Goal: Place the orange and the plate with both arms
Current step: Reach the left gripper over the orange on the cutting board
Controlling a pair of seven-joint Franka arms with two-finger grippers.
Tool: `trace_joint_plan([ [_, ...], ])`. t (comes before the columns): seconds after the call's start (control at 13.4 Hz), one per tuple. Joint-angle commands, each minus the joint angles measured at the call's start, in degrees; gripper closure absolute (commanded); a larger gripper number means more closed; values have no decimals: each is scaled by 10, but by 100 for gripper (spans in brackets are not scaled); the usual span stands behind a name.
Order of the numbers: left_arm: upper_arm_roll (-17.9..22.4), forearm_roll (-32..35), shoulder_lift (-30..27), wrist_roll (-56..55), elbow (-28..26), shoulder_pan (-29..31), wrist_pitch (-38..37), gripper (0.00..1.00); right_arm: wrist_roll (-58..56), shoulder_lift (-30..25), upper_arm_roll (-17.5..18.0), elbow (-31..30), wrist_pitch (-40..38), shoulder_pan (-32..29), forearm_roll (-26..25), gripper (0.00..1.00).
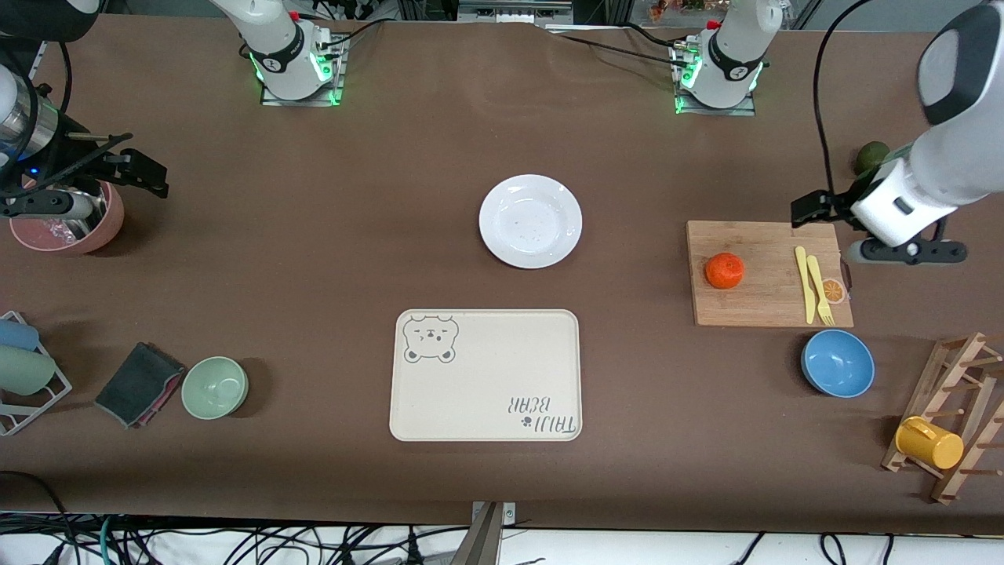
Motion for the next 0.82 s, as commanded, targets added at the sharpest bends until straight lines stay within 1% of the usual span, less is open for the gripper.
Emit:
trace_joint_plan([
  [0.0, 1, 16, 20, 10, -27, 3, 18, 0, -5, -2, 1, 4, -8, -1, 0, 0],
  [0.22, 2, 15, 42, 7, -35, 3, 39, 0, -5, -2, 1, 4, -9, -1, 1, 0],
  [0.52, 2, 7, 39, 2, -120, 3, 161, 0, -5, -1, 0, 4, -11, -1, 1, 0],
  [0.75, 2, -21, 39, 0, -190, 3, 254, 0, -5, 15, 0, 5, 17, -1, 3, 0],
])
